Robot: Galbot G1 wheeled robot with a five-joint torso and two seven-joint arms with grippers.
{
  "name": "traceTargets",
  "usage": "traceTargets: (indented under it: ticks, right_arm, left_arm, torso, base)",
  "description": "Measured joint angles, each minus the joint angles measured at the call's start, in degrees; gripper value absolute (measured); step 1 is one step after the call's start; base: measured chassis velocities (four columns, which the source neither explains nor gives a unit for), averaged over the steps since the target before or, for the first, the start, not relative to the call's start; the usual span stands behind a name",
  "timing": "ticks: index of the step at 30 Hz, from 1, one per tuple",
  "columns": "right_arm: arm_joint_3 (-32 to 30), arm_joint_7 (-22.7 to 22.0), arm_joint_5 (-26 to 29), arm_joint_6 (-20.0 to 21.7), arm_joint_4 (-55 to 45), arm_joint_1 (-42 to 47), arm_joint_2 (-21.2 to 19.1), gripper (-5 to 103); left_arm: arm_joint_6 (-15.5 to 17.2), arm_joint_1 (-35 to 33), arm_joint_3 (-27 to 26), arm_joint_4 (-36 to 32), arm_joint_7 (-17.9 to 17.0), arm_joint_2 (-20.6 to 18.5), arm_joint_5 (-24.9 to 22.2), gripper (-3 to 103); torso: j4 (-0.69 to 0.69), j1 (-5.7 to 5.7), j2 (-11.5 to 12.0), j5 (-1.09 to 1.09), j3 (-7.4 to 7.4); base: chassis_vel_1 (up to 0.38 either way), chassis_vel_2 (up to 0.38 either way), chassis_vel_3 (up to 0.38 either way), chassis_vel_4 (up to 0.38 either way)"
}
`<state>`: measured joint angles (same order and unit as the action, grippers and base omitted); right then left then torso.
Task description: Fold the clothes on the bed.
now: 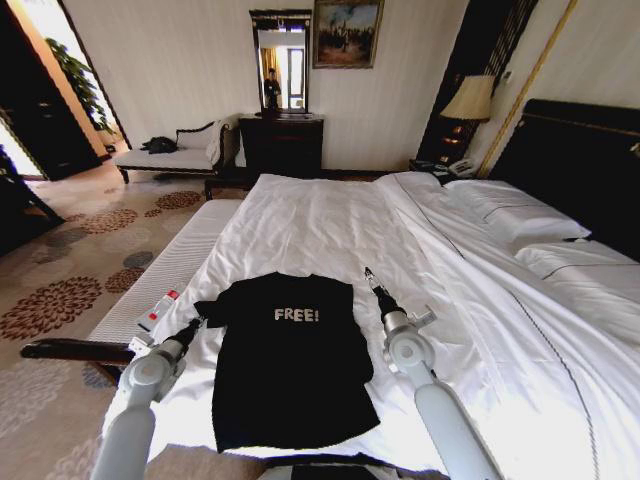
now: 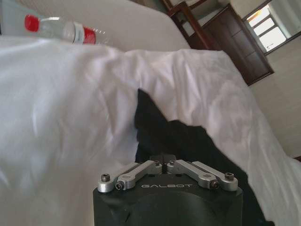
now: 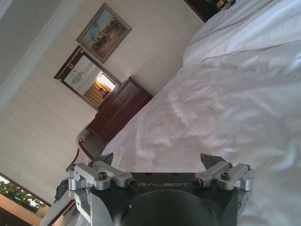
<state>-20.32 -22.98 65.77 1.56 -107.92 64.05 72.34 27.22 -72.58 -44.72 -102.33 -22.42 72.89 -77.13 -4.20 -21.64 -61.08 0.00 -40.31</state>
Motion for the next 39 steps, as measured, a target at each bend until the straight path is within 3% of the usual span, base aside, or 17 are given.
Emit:
traceTargets:
  ticks: [1,4,6,7,13,15,19,20,22,26,28,32,34,38,39]
  right_arm:
    - [0.0,0.0,0.0,0.0,0.0,0.0,0.0,100]
    - [0.0,-0.1,0.0,0.0,0.2,-0.1,-0.1,100]
    - [-0.1,-0.1,0.0,0.0,0.2,-0.1,-0.2,100]
    - [-0.1,-0.1,0.0,0.1,0.3,-0.1,-0.3,100]
    - [-0.2,-0.3,0.0,0.2,0.6,-0.2,-0.4,100]
    - [-0.1,-0.4,-0.1,0.2,0.9,-0.4,-0.3,100]
    - [0.0,-0.5,-0.2,0.2,1.2,-0.6,-0.2,100]
    - [0.1,-0.5,-0.2,0.2,1.3,-0.6,-0.1,100]
    - [0.1,-0.5,-0.3,0.2,1.4,-0.7,-0.1,100]
    - [0.3,-0.6,-0.4,0.3,1.6,-0.9,0.1,100]
    - [0.3,-0.6,-0.4,0.3,1.7,-0.9,0.1,100]
    - [0.2,-0.6,-0.4,0.3,1.7,-0.9,-0.1,100]
    - [0.1,-0.7,-0.4,0.3,1.7,-0.9,-0.2,100]
    - [0.0,-0.9,-0.5,0.3,1.8,-0.7,-0.3,100]
    - [0.0,-0.9,-0.5,0.3,1.8,-0.7,-0.3,100]
  left_arm:
    - [0.0,0.1,0.1,0.3,0.0,0.2,0.1,2]
    - [0.2,0.6,0.5,1.5,0.0,0.8,0.4,18]
    - [0.2,0.8,0.6,1.8,0.0,0.9,0.5,18]
    - [0.2,1.0,0.7,2.1,0.0,1.0,0.6,28]
    - [0.4,1.3,0.9,2.7,0.0,1.5,0.7,45]
    - [0.6,0.8,0.8,1.6,-0.1,1.9,0.7,56]
    - [0.9,-0.2,0.3,-0.4,-0.2,2.2,0.4,67]
    - [1.0,-0.7,0.2,-0.8,-0.2,2.2,0.4,77]
    - [1.1,-0.9,0.1,-0.9,-0.2,2.1,0.4,77]
    - [1.1,-1.2,0.1,-0.3,-0.2,2.0,0.5,96]
    - [1.1,-1.1,0.1,0.0,-0.2,2.1,0.6,96]
    - [0.8,-0.2,0.5,1.7,-0.2,2.5,0.9,79]
    - [0.7,0.1,0.6,1.9,-0.1,2.6,1.0,79]
    - [0.2,0.4,0.7,2.1,0.4,2.9,1.4,57]
    - [0.2,0.4,0.7,2.1,0.4,2.9,1.4,57]
  torso:
    - [0.00,0.00,0.0,0.00,0.00]
    - [0.00,0.00,0.0,0.00,0.00]
    - [0.00,0.00,0.0,0.00,0.00]
    - [0.00,0.00,0.0,0.00,0.00]
    - [0.00,0.00,0.0,0.00,0.00]
    - [-0.01,0.00,0.0,0.00,0.00]
    - [0.00,0.00,0.0,0.01,0.00]
    - [0.00,0.00,0.0,0.01,0.00]
    - [0.00,0.00,0.0,0.01,0.00]
    - [0.00,0.00,0.0,0.00,0.00]
    - [0.00,0.00,0.0,0.00,0.00]
    - [0.00,0.00,0.0,0.00,0.00]
    - [0.00,0.00,0.0,0.00,0.00]
    - [0.00,0.00,0.0,0.00,0.00]
    - [0.00,0.00,0.0,0.00,0.00]
  base:
    - [0.000,0.000,0.000,0.000]
    - [0.000,0.000,0.000,0.000]
    - [0.000,0.000,0.000,0.000]
    - [0.000,0.000,0.000,0.000]
    - [0.000,0.000,0.000,0.000]
    - [0.000,0.000,0.000,0.000]
    - [0.000,0.000,0.000,0.000]
    - [0.000,0.000,0.000,0.000]
    - [0.000,0.000,0.000,0.000]
    - [0.000,0.000,0.000,0.000]
    - [0.000,0.000,0.000,0.000]
    - [0.000,0.000,0.000,0.000]
    - [0.000,0.000,0.000,0.000]
    - [0.000,0.000,0.000,0.000]
    - [0.000,0.000,0.000,0.000]
